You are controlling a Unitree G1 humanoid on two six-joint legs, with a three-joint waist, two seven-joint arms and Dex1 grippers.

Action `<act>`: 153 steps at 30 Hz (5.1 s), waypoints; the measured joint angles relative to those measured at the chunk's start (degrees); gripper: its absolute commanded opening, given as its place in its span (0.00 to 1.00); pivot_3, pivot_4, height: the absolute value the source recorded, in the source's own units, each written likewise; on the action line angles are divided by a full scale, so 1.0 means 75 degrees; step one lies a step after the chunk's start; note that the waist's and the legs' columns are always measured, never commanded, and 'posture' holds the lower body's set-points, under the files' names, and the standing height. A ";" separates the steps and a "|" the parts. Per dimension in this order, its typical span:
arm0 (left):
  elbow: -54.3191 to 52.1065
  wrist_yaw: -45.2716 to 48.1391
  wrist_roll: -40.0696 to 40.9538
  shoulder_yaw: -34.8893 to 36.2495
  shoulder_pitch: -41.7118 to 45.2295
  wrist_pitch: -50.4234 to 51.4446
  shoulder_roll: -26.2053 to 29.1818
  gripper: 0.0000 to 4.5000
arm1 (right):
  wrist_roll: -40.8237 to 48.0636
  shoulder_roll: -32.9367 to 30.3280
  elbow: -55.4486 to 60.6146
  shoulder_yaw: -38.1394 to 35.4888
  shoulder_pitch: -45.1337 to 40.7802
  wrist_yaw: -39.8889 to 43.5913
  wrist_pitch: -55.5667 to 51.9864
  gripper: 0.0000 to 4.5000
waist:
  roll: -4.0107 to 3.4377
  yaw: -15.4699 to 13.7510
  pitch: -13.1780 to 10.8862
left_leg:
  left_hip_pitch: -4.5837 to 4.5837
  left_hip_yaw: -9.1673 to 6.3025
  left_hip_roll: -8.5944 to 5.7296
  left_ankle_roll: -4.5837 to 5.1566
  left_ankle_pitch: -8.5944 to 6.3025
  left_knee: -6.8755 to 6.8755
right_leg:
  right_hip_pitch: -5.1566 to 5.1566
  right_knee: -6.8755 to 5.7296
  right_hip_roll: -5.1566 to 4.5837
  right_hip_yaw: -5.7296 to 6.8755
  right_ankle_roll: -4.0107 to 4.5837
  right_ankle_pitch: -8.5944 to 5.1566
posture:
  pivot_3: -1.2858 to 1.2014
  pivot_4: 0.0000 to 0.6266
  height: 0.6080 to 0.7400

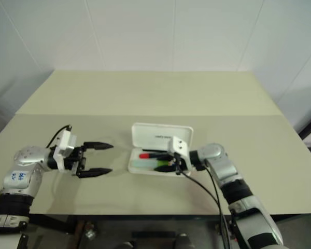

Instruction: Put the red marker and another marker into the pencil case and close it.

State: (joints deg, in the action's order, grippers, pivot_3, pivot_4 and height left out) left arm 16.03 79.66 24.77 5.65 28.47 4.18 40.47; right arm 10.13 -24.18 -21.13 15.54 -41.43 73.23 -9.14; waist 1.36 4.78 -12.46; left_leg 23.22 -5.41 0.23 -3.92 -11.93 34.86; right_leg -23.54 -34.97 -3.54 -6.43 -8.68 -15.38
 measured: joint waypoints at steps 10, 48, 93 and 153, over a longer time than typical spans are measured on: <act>0.0020 0.0000 -0.0010 -0.0008 0.0023 -0.0067 -0.0007 1.00 | 0.0133 0.0047 0.0207 -0.0115 0.0002 -0.0019 -0.0253 0.79 | 0.0000 0.0000 0.0000 | 0.0000 0.0000 0.0000 0.0000 0.0000 -0.0001 | 0.0000 0.0000 0.0000 0.0000 0.0001 0.0000 | 0.52 0.24 1.00; -0.0016 0.0413 0.0066 -0.0827 0.1036 0.0275 -0.1095 1.00 | 0.2077 -0.1481 0.4295 -0.4765 0.3673 -0.3700 -0.2292 1.00 | 0.0007 -0.0243 -0.0001 | 0.0006 0.0007 -0.0006 -0.0002 -0.0002 0.0006 | 0.0005 0.0016 -0.0005 -0.0008 0.0112 -0.0076 | 0.52 0.24 1.00; 0.0059 0.0522 0.0037 -0.0908 0.1247 0.0187 -0.1185 1.00 | 0.1108 0.0618 0.4192 -0.4542 0.4837 -0.8025 -0.2666 0.08 | 0.0012 -0.0186 0.0002 | 0.0000 0.0015 0.0003 -0.0001 0.0000 -0.0004 | 0.0010 0.0041 0.0003 -0.0020 0.0114 -0.0077 | 0.52 0.24 1.00; -0.0524 0.0154 0.0027 -0.0761 0.0868 0.0432 -0.0747 1.00 | 0.1282 -0.1566 0.0911 -0.1548 0.1718 0.0261 0.0225 0.99 | 0.0012 -0.0203 -0.0003 | 0.0002 0.0015 -0.0002 -0.0002 -0.0001 0.0006 | 0.0010 0.0021 0.0000 -0.0018 0.0080 -0.0074 | 0.52 0.24 1.00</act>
State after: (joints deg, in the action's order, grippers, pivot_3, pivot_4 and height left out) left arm 12.10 80.82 24.97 -0.06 34.97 7.42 34.87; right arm 19.75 -35.93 -14.30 3.93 -28.55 75.18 -7.45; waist 1.45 3.25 -12.48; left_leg 23.24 -5.30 0.22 -3.94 -11.94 34.91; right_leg -23.46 -34.81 -3.54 -6.57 -8.07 -15.93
